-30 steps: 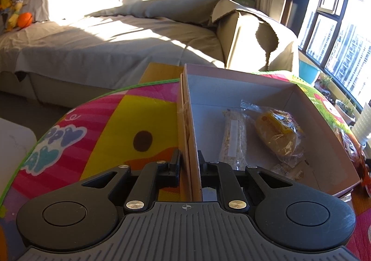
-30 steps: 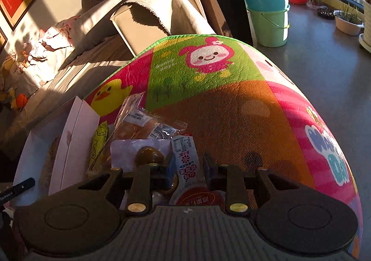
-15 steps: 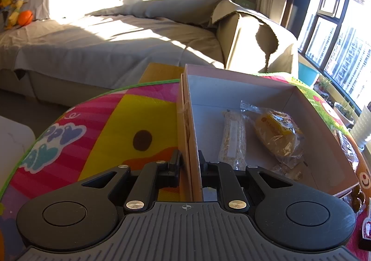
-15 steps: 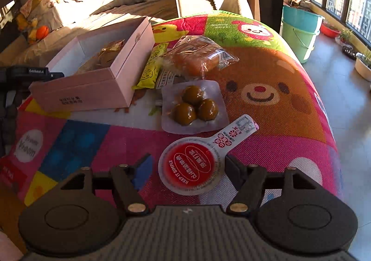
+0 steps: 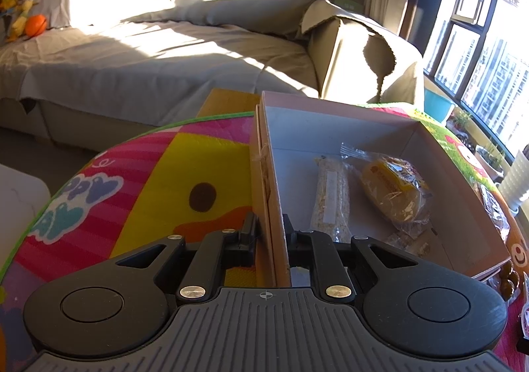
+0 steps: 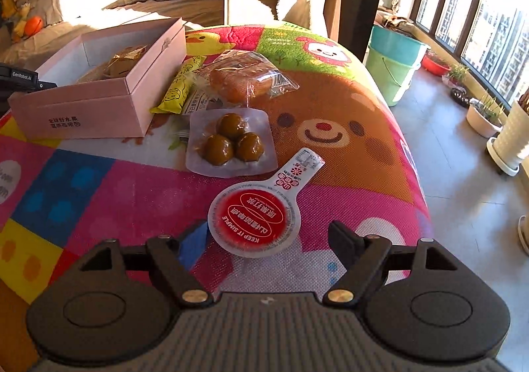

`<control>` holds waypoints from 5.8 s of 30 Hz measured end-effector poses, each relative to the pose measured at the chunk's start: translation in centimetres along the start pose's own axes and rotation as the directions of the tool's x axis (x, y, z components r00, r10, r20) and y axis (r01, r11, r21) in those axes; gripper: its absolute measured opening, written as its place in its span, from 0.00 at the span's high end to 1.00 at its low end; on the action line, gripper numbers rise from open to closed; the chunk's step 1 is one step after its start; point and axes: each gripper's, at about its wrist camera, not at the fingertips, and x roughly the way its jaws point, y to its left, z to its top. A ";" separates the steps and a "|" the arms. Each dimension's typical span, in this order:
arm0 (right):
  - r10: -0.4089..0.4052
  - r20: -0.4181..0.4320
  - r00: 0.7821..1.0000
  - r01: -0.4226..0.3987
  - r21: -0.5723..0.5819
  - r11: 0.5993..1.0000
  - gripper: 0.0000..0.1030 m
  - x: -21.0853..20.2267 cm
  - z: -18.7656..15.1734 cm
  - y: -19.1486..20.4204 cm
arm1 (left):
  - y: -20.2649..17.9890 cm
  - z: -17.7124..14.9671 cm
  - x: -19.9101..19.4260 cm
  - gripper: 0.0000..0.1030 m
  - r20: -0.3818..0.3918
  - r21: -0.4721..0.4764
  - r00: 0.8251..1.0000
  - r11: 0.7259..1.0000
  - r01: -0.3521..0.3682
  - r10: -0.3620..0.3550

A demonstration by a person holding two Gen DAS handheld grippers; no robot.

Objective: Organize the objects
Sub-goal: 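Grasp the red-lidded egg tray by its lid tab with the right gripper, then carry the egg tray into the pink box and release it, then grasp the tray of three brown cakes with the right gripper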

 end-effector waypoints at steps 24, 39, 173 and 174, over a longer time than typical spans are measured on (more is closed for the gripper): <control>0.229 0.416 0.880 -0.190 -0.133 0.973 0.40 -10.0 10.1 5.8 | 0.3 -0.1 0.0 0.85 0.001 0.005 1.000 1.000 0.007 -0.007; 0.384 0.321 0.866 -0.302 -0.276 0.912 0.40 -2.5 12.6 15.9 | 0.5 -0.1 -0.1 0.84 -0.006 0.002 1.000 1.000 0.019 -0.019; 0.419 0.271 0.866 -0.371 -0.212 0.904 0.36 -1.0 18.3 14.8 | 0.3 -0.6 -0.2 0.84 -0.016 0.008 1.000 1.000 0.016 -0.016; 0.426 0.257 0.867 -0.381 -0.207 0.901 0.36 0.0 18.9 16.0 | 0.3 -0.6 -0.2 0.84 -0.015 0.009 1.000 1.000 0.017 -0.017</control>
